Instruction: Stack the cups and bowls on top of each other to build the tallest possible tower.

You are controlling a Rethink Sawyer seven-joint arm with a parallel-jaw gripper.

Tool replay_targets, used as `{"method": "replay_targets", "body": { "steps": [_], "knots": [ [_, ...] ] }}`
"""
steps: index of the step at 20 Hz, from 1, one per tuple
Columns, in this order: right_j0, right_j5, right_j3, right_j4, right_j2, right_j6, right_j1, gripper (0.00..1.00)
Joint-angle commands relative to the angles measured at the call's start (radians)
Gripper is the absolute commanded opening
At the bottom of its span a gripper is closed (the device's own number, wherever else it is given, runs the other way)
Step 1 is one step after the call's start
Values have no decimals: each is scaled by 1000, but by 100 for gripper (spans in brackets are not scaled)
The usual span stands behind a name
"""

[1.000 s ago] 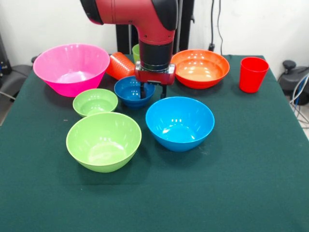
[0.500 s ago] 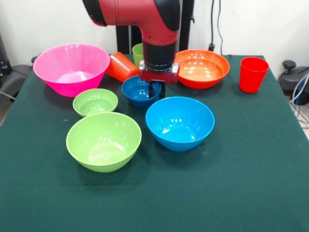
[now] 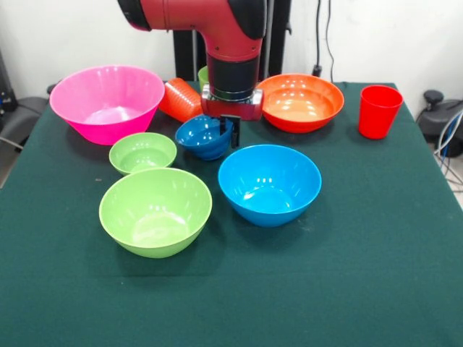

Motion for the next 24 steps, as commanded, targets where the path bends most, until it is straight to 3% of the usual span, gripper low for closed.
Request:
{"method": "replay_targets", "body": {
  "steps": [1, 10, 16, 24],
  "knots": [
    [-6, 85, -46, -58, 143, -116, 38, 0],
    [23, 145, 35, -17, 149, -70, -93, 0],
    [48, 159, 67, 5, 147, -32, -139, 0],
    [163, 195, 93, 27, 70, 55, -237, 0]
  ]
}}
